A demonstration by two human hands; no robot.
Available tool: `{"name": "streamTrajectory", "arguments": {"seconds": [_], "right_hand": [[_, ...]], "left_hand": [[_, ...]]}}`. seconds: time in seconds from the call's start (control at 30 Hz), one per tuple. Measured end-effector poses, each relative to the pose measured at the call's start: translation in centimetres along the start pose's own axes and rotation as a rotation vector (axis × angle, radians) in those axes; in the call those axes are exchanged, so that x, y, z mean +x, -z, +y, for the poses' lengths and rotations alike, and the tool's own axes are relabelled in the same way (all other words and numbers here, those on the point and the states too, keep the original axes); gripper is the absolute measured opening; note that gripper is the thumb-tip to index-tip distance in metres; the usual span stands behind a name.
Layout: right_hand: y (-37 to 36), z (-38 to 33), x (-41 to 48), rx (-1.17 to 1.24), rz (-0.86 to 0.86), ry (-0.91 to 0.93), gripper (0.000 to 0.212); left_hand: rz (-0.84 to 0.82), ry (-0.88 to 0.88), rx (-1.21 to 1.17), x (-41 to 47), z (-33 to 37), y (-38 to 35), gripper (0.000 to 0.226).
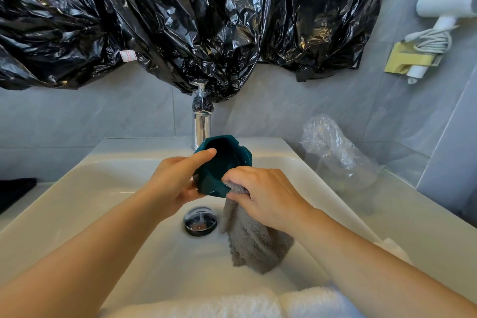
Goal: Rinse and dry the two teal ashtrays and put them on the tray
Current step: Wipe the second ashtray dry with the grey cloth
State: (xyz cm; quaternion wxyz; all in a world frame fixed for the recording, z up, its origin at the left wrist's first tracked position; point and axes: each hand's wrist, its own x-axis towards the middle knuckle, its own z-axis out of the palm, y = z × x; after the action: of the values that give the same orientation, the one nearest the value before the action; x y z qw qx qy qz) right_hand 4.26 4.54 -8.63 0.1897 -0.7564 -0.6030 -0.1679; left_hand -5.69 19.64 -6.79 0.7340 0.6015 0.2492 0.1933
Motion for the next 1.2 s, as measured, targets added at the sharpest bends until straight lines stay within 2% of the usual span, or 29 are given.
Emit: {"name": "streamTrajectory", "arguments": {"seconds": [0.13, 0.23, 0.3, 0.37, 0.47, 0.57, 0.67, 0.77, 0.83, 0.97, 1.03, 1.2], "right_hand": [[0.1, 0.7, -0.1, 0.020, -0.057, -0.066, 0.028], [0.2, 0.8, -0.3, 0.209, -0.063, -0.162, 0.042], [0.1, 0.8, -0.4, 0.320, 0.001, -0.260, 0.048], [0.0, 0.9, -0.3, 0.412, 0.139, -0.389, 0.040], [-0.3, 1.2, 0.0, 0.626, 0.272, -0.685, 0.041], [-1.2, 1.8, 0.3, 0.838, 0.178, -0.928, 0.055], [-2.2, 1.9, 0.6, 0.997, -0.026, -1.039, 0.080], [-2.5, 1.6, 0.8, 1.020, -0.198, -1.079, 0.093], [-2.6, 1.7, 0.9, 1.033, -0.230, -1.056, 0.104], [-2.9, 1.6, 1.2, 1.076, -0.258, -0.984, 0.111], [-3.1, 1.7, 1.2, 1.086, -0.276, -0.988, 0.109], [-3.3, 2.1, 0.7, 1.143, -0.302, -0.953, 0.055]], "left_hand": [[-0.062, 0.075, 0.036, 0.0, 0.2, 0.3, 0.040], [-0.026, 0.034, 0.035, 0.0, 0.0, 0.2, 0.039], [0.005, -0.005, 0.028, 0.1, 0.0, 0.1, 0.040], [0.038, -0.046, 0.021, 0.2, -0.1, 0.1, 0.039], [0.062, -0.115, 0.080, 0.4, -0.3, 0.0, 0.044], [0.075, -0.152, 0.123, 0.5, -0.8, -0.2, 0.048], [0.067, -0.175, 0.143, 0.4, -1.0, -0.4, 0.052], [0.048, -0.205, 0.157, 0.3, -1.1, -0.6, 0.054], [0.043, -0.206, 0.138, 0.3, -1.1, -0.6, 0.053], [0.041, -0.211, 0.116, 0.3, -1.0, -0.6, 0.050], [0.042, -0.232, 0.130, 0.3, -1.0, -0.6, 0.052], [0.034, -0.295, 0.185, 0.1, -1.5, -0.9, 0.050]]}}
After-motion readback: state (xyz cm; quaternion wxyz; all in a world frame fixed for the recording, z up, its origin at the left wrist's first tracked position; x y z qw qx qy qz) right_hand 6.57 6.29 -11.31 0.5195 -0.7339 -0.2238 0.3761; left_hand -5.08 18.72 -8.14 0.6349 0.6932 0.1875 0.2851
